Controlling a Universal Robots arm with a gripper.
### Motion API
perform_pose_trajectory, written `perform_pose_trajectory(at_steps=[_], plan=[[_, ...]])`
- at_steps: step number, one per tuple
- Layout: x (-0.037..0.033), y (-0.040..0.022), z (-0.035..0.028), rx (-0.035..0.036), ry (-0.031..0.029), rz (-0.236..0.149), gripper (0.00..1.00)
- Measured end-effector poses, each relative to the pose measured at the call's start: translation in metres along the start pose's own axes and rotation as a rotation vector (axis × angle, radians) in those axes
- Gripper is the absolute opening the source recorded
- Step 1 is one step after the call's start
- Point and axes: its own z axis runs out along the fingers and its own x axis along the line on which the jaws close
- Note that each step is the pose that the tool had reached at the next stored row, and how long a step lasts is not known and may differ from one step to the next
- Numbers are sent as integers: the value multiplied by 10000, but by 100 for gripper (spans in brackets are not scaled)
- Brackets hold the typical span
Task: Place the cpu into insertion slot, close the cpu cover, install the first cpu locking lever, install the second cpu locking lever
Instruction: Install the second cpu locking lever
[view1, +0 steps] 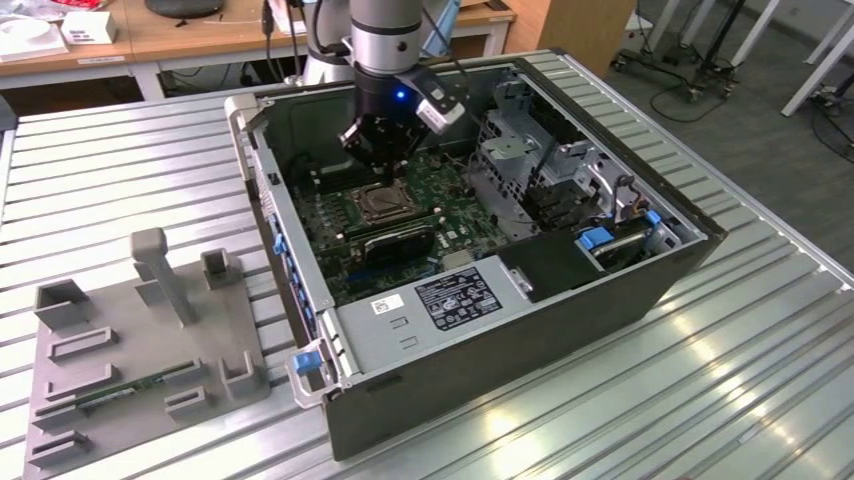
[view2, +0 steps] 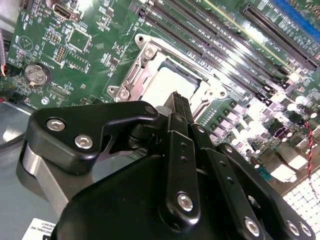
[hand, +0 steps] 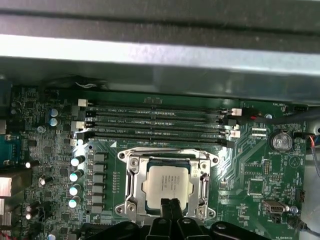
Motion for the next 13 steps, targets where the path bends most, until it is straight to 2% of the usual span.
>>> perform_pose_trajectory(at_steps=[7, 13], plan=[[3, -88, -15, 0, 0, 0, 11], [7, -189, -11, 0, 0, 32, 11]])
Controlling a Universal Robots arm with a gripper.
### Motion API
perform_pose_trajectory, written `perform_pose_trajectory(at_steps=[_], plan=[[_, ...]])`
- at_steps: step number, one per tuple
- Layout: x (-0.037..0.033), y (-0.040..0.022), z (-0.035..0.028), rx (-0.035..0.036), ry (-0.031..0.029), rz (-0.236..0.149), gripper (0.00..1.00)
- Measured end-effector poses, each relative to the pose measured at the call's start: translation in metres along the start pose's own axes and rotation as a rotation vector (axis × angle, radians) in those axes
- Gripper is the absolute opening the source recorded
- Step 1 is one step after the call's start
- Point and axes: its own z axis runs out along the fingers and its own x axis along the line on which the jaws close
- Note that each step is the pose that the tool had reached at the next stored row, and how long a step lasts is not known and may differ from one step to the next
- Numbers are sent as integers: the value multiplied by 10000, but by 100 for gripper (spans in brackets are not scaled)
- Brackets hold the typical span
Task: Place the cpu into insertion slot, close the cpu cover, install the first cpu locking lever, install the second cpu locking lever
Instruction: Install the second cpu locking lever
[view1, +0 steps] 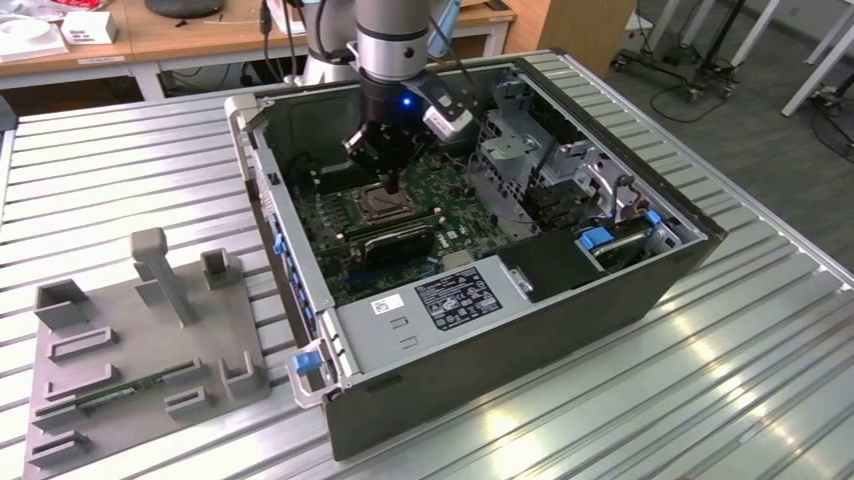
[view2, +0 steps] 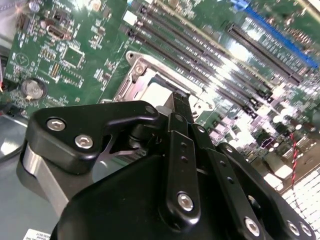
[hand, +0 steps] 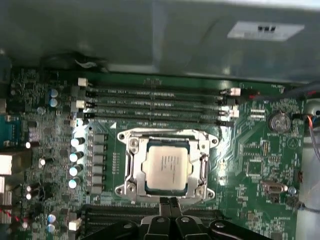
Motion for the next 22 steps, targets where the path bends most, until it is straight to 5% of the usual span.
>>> perform_pose_trajectory(at_steps=[22], plan=[[1, -86, -29, 1, 7, 24, 11]])
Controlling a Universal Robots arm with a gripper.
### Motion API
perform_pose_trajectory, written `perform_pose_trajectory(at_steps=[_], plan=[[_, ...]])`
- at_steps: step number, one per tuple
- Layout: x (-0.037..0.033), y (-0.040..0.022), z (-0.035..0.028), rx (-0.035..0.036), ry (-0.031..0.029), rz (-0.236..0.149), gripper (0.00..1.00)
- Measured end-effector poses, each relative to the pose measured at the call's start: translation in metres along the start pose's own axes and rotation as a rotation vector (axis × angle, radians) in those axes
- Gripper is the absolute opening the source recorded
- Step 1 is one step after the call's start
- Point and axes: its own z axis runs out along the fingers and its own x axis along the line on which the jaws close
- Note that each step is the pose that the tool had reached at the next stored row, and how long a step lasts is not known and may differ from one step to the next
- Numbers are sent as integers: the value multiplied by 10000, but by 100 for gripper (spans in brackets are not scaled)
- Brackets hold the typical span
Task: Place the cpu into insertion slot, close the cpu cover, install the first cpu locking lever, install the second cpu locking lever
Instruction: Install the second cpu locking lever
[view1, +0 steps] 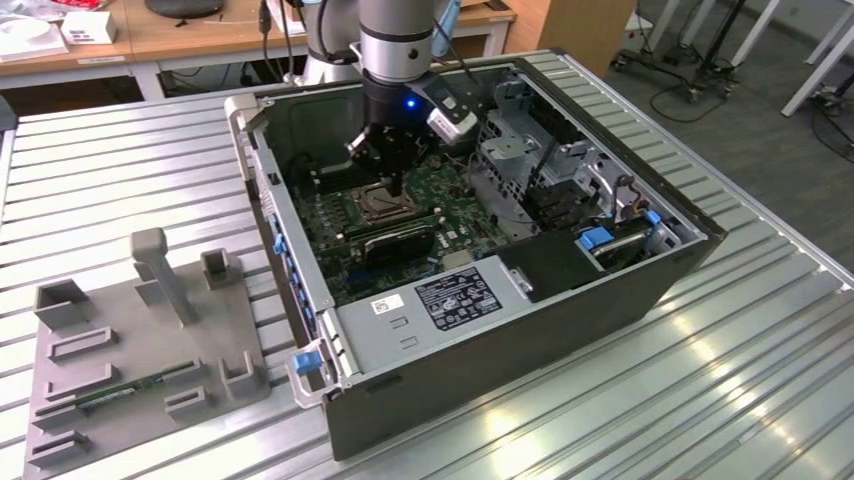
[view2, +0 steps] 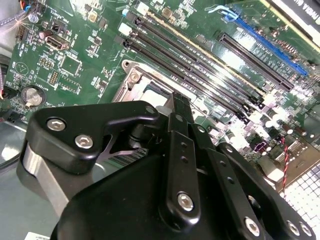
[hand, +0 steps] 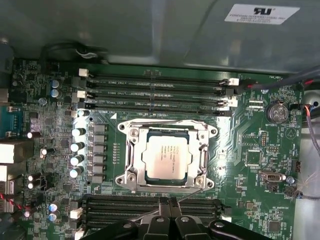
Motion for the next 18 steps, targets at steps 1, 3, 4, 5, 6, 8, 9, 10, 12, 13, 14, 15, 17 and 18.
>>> perform_pose_trajectory(at_steps=[1, 3, 4, 5, 6, 8, 9, 10, 12, 13, 14, 15, 17, 18], plan=[[1, -4, 0, -1, -1, 0, 11], [3, -5, 0, 0, 0, 2, 11], [9, -5, 0, 0, 0, 1, 11], [23, -5, 0, 0, 0, 1, 11], [42, -5, 0, 1, -1, -1, 11], [89, -2, 1, 0, -6, 0, 11], [113, -1, 1, 1, -8, 1, 11], [154, -1, 0, 1, -10, 1, 11], [181, -3, 0, 0, -13, 1, 11], [194, -4, 0, 0, -14, 1, 11], [208, -5, -1, 0, -13, 1, 11], [224, -5, -1, 1, -13, 0, 11], [259, -6, -2, 1, -14, 1, 11], [277, -7, -2, 2, -14, 1, 11]])
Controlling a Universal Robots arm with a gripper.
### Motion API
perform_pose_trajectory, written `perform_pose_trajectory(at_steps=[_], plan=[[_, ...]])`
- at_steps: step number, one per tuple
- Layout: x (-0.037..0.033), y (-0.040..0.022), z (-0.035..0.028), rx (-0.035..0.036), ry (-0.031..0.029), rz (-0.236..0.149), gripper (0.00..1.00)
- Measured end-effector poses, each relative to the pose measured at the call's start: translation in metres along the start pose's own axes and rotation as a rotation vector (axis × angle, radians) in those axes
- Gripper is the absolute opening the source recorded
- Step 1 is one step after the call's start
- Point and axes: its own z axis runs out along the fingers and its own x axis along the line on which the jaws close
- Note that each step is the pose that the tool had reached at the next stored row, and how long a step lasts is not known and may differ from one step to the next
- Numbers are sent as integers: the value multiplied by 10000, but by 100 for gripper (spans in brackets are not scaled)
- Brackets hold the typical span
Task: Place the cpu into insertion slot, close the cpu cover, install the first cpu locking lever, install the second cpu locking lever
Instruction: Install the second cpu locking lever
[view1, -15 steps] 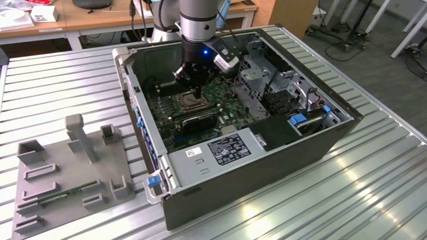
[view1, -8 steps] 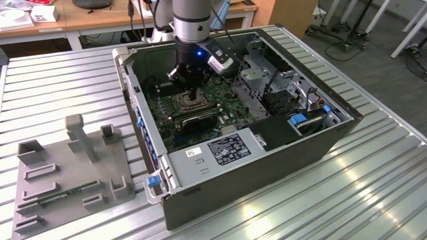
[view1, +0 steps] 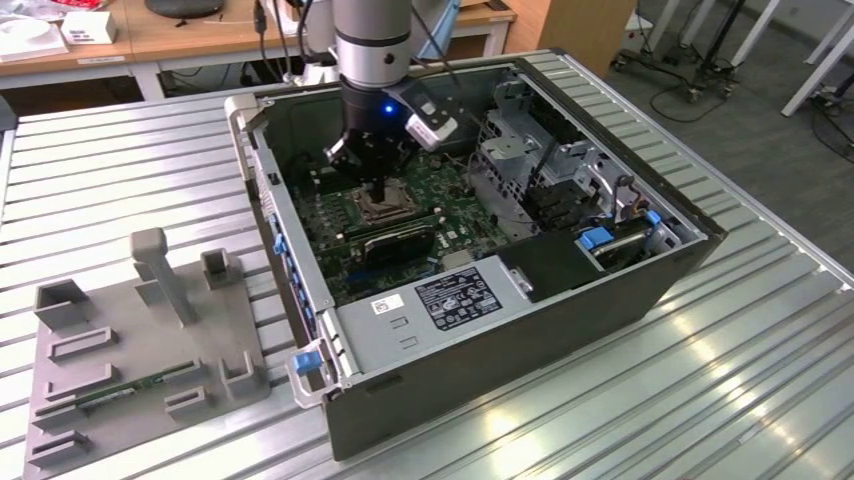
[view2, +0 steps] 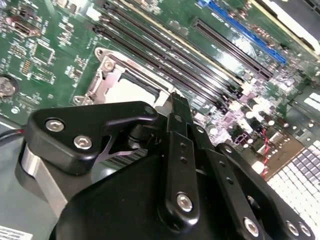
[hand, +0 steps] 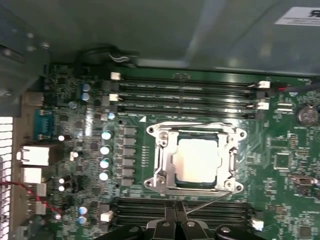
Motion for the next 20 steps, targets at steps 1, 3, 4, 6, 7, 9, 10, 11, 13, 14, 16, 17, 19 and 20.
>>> perform_pose_trajectory(at_steps=[1, 3, 4, 6, 7, 9, 10, 11, 13, 14, 16, 17, 19, 20], plan=[[15, -1, 1, 0, -2, 0, 11], [32, -1, 13, -1, -13, 0, 11], [38, -2, 25, -1, -21, 1, 11], [51, -5, 55, 1, -38, 1, 11], [55, -6, 70, 1, -46, 1, 11], [64, -9, 100, 2, -61, 2, 11], [67, -11, 116, 2, -66, 1, 11], [70, -13, 130, 2, -72, 1, 11], [88, -17, 149, 3, -96, 3, 11], [102, -19, 156, 3, -115, 4, 11], [134, -23, 168, 1, -153, 5, 11], [149, -24, 173, -1, -183, 6, 11], [166, -26, 188, -3, -221, 8, 11], [169, -29, 198, -2, -229, 7, 11]])
